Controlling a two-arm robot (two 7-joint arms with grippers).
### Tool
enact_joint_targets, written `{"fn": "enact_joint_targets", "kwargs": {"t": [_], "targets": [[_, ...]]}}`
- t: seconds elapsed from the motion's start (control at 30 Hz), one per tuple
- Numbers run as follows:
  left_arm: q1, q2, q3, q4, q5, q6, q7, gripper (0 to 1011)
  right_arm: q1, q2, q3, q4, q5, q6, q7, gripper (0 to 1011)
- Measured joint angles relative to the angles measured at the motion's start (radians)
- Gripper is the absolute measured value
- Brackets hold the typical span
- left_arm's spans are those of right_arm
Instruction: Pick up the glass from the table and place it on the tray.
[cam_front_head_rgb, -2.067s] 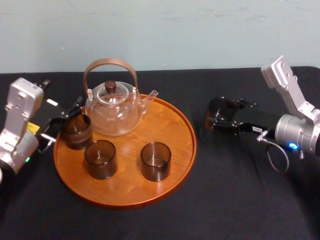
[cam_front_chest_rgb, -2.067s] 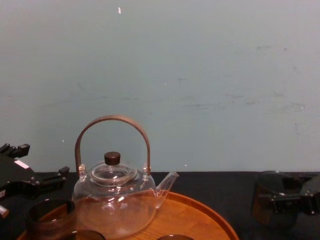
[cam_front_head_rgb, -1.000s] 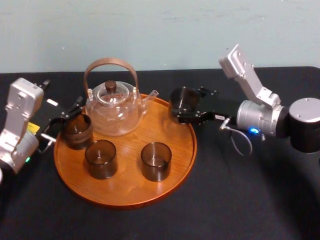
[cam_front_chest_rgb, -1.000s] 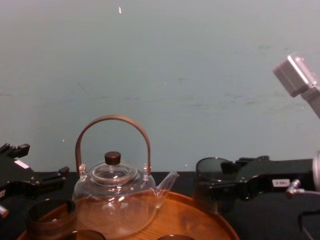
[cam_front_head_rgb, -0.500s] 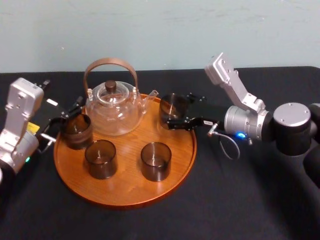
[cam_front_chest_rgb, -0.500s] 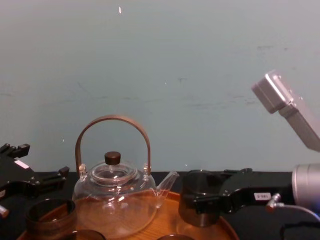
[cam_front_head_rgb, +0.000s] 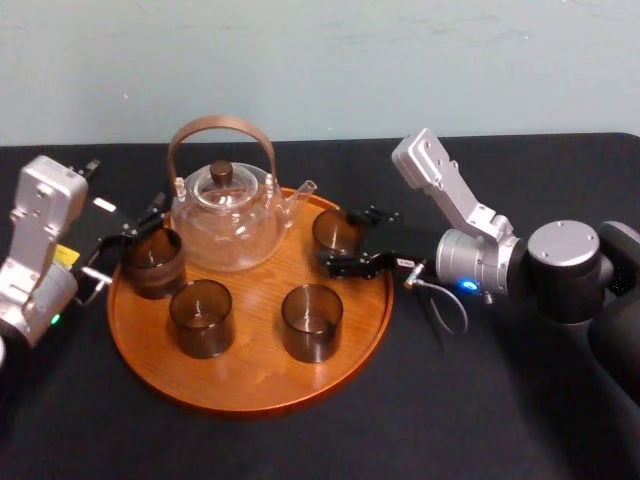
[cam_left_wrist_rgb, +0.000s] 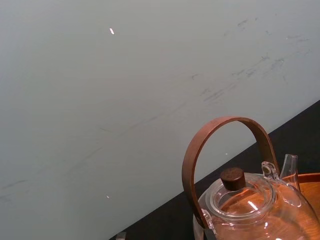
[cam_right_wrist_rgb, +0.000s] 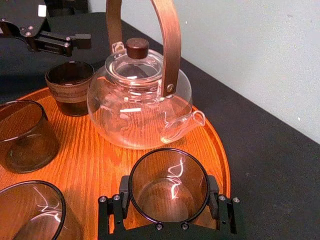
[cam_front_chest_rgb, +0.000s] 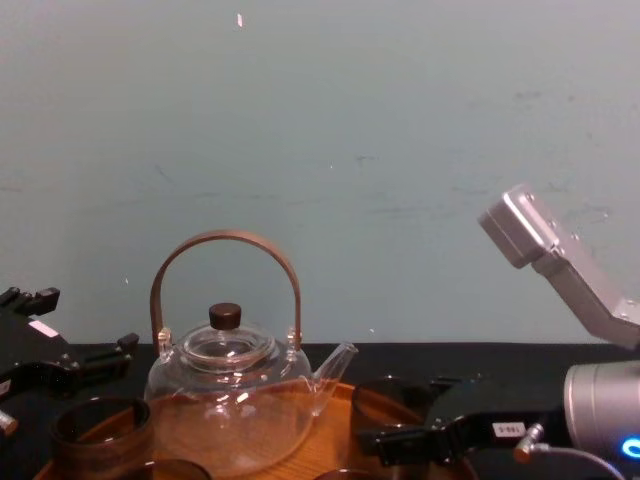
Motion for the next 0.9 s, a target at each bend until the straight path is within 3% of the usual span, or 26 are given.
{"fn": "enact_joint_targets", "kwargs": {"t": [0.8,0.9], "targets": [[0.000,0.000,0.000,0.000,0.000,0.000,0.000,1001,-0.001,-0.014,0.002,0.023,-0.021,-0.001,-0.012,906],[0.000,0.000,0.000,0.000,0.000,0.000,0.000,1001,-0.002,-0.014,0.002,0.024,-0.022,0.001,-0.012,973]]}}
